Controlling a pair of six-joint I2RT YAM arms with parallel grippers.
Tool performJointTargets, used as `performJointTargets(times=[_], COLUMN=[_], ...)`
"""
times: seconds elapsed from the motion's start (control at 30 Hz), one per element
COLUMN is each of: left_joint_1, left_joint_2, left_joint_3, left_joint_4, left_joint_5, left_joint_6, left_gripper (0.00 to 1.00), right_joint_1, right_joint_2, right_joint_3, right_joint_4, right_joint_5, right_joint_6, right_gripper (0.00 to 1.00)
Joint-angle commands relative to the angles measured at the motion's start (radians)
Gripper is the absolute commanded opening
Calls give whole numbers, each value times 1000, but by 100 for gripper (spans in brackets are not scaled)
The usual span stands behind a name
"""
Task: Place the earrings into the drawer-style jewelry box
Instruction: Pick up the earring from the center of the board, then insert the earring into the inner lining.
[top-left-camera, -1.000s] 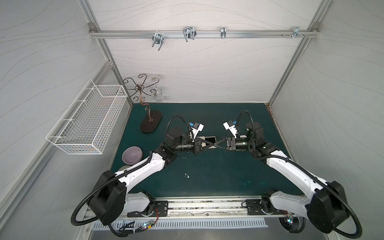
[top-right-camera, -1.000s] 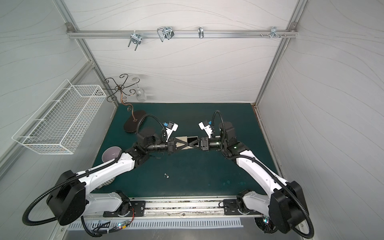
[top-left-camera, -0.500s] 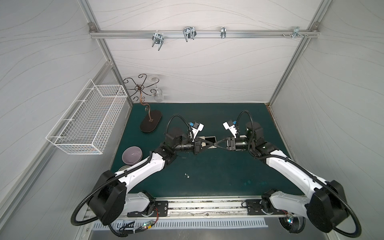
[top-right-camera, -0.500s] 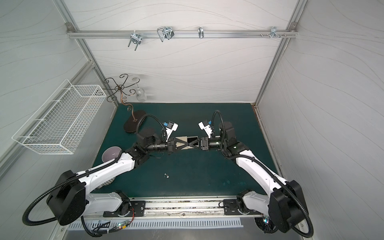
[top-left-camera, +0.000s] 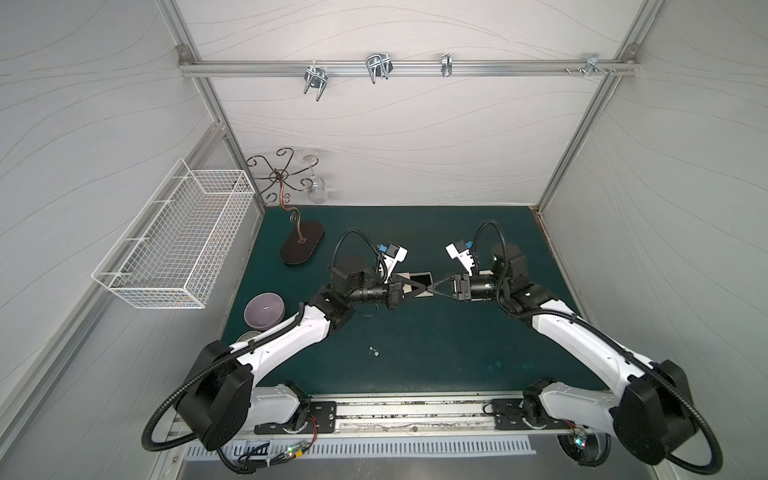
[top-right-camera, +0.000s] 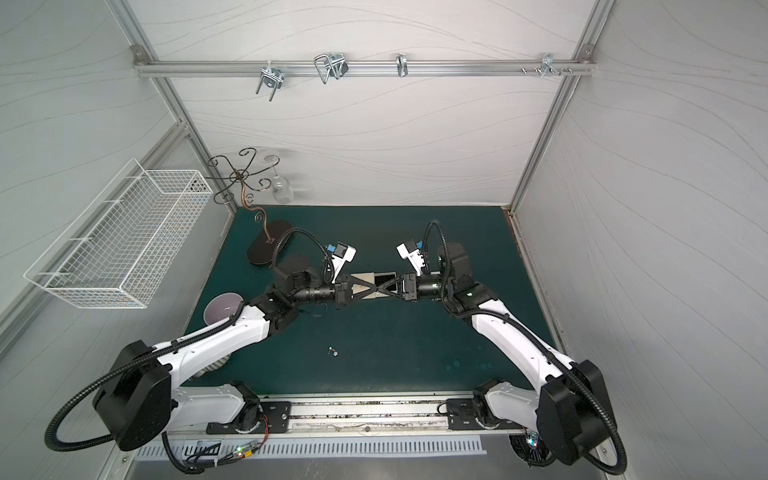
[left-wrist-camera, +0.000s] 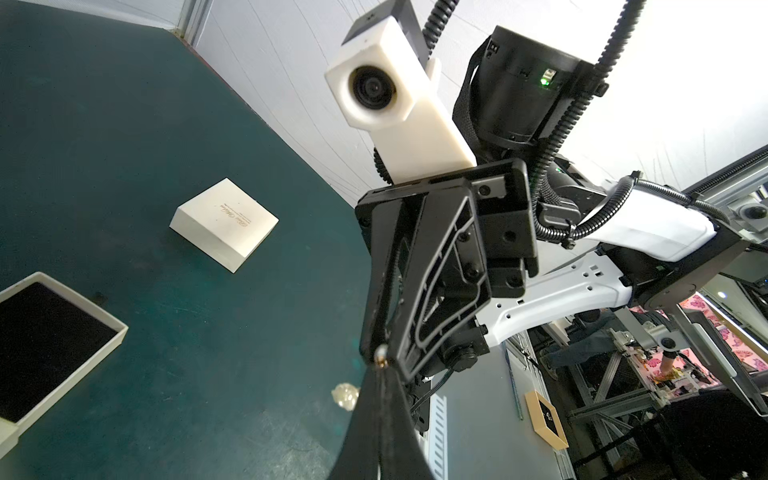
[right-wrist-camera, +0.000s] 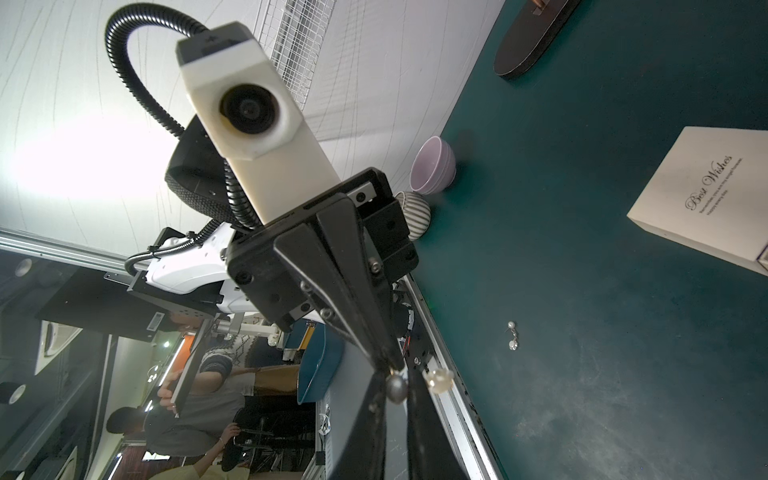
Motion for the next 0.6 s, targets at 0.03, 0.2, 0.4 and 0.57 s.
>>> performJointTargets(times=[0.03,0.2,0.4,0.57], left_joint_1=[2,53,97,100], left_joint_2=[-25,-112,-291,-376], left_joint_3=[16,17,-24,-73], left_joint_4=[17,-150,-392,-464], left_joint_5=[-25,-133,-312,-375], left_joint_6=[6,-1,46,44], left_gripper=[23,40,46,48], right_joint_1=[-7,-21,-33,-32], right_joint_2=[16,41,102,188], right_joint_3=[43,105,204,295], right_joint_4=[-63,-226,-435,-563], right_joint_5=[17,80,190,289], right_joint_6=[-56,-143,-264,-316], right_gripper=[12,10,10,9])
